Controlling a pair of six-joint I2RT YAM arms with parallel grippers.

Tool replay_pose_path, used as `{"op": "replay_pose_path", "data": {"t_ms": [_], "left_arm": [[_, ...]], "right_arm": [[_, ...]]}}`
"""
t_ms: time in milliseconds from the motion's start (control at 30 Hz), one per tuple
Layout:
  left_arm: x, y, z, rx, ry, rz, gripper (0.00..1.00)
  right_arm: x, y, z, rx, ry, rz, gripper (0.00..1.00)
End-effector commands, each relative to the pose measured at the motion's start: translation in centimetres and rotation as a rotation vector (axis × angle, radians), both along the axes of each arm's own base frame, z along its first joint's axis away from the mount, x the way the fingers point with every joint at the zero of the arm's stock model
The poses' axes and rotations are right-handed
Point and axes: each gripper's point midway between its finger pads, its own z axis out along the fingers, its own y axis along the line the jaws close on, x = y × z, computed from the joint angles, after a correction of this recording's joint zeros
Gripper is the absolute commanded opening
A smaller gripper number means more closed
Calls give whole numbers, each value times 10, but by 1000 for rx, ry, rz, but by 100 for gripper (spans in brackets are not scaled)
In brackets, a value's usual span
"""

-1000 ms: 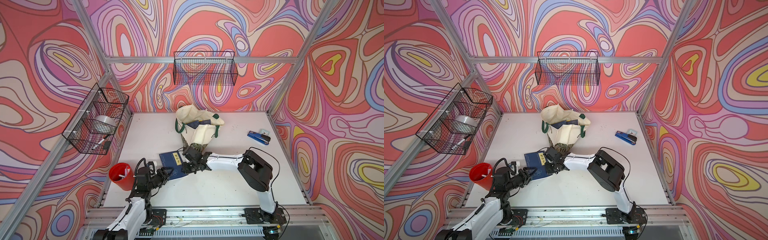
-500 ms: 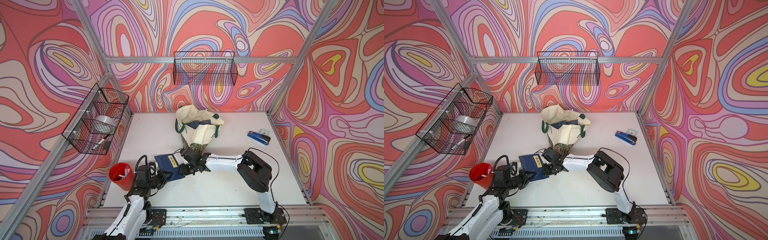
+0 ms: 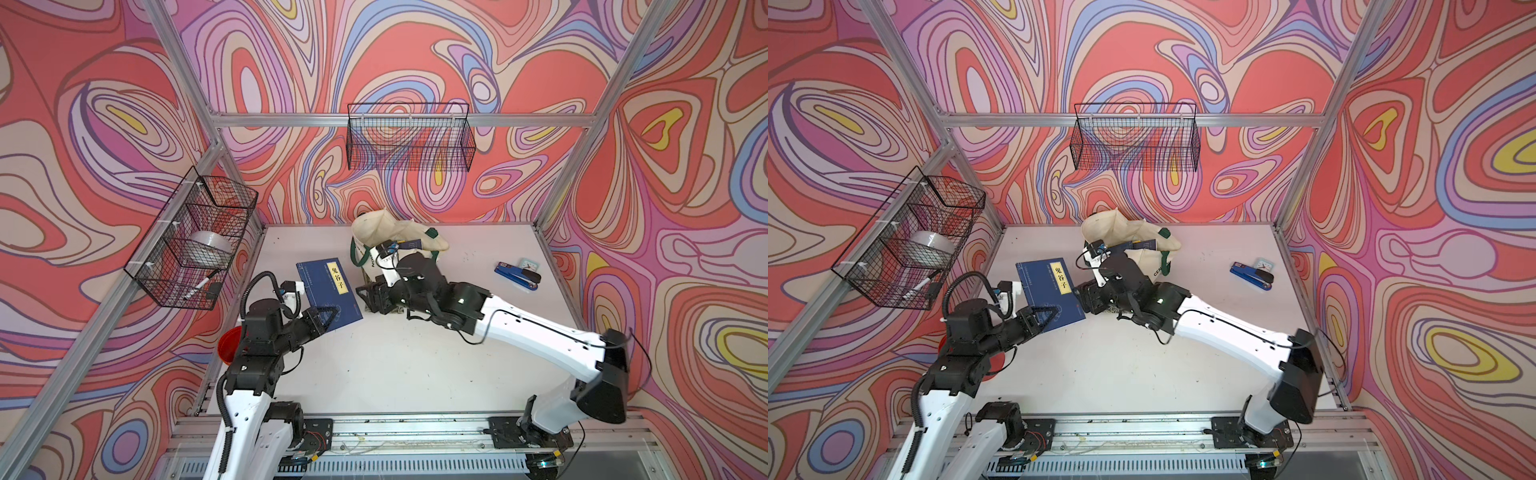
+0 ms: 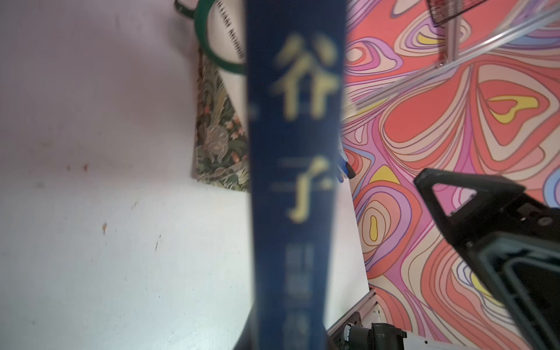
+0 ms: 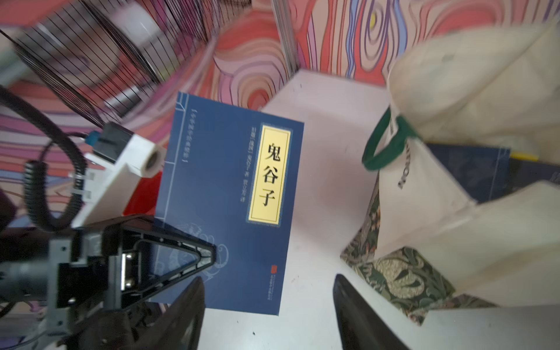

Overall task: Put the books into the canvas bag
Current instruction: Pick up the book from the center of the board.

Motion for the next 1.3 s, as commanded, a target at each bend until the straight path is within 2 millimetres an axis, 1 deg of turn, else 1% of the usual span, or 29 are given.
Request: {"op": "replay_pose_path", "data": {"t_ms": [0, 100, 167, 200, 300, 400, 500, 567, 633, 767, 833, 867, 967, 1000, 1033, 1067, 1200, 1267], "left_arm": [[-9, -13, 52, 79, -180, -141, 0], [-16, -31, 103, 65, -402, -286, 0], [-23, -39, 133, 54, -556, -349, 0], [-26, -41, 144, 44, -609, -367, 0], [-31, -47, 168, -7, -683, -425, 0], [-35, -52, 185, -83, -713, -475, 0], [-41, -53, 199, -145, -769, -492, 0], [-42, -53, 201, -165, -771, -500, 0], [-38, -53, 198, -171, -746, -501, 0], [-32, -53, 186, -165, -707, -488, 0], [-28, -53, 179, -161, -675, -477, 0], [-26, -52, 175, -158, -660, -469, 0], [-18, -50, 163, -143, -603, -436, 0], [-16, -49, 158, -135, -585, -422, 2], [-14, -48, 156, -129, -573, -413, 7], [-14, -48, 154, -125, -568, -412, 12], [-5, -45, 146, -121, -549, -374, 42], [0, -44, 144, -122, -546, -361, 54]], "right_arm": [[1, -17, 31, -6, -110, 59, 80], [0, -27, 59, 118, -58, 179, 82], [-1, -31, 73, 217, -7, 274, 83], [-3, -32, 80, 262, 15, 321, 83], [-16, -28, 93, 339, 43, 442, 83], [-26, -21, 101, 416, 104, 524, 83], [-34, -14, 108, 491, 159, 622, 80], [-40, -10, 113, 536, 184, 686, 78], [-43, -8, 118, 577, 204, 733, 65], [-42, -3, 119, 610, 247, 777, 22], [-40, -2, 117, 612, 254, 774, 4], [-40, -2, 115, 612, 255, 768, 0], [-34, -2, 109, 592, 244, 723, 0], [-31, -2, 105, 578, 242, 694, 0], [-28, -2, 102, 562, 233, 668, 0], [-24, -3, 99, 540, 218, 634, 0], [-9, -12, 87, 429, 156, 483, 0], [-2, -17, 84, 393, 131, 426, 0]]}}
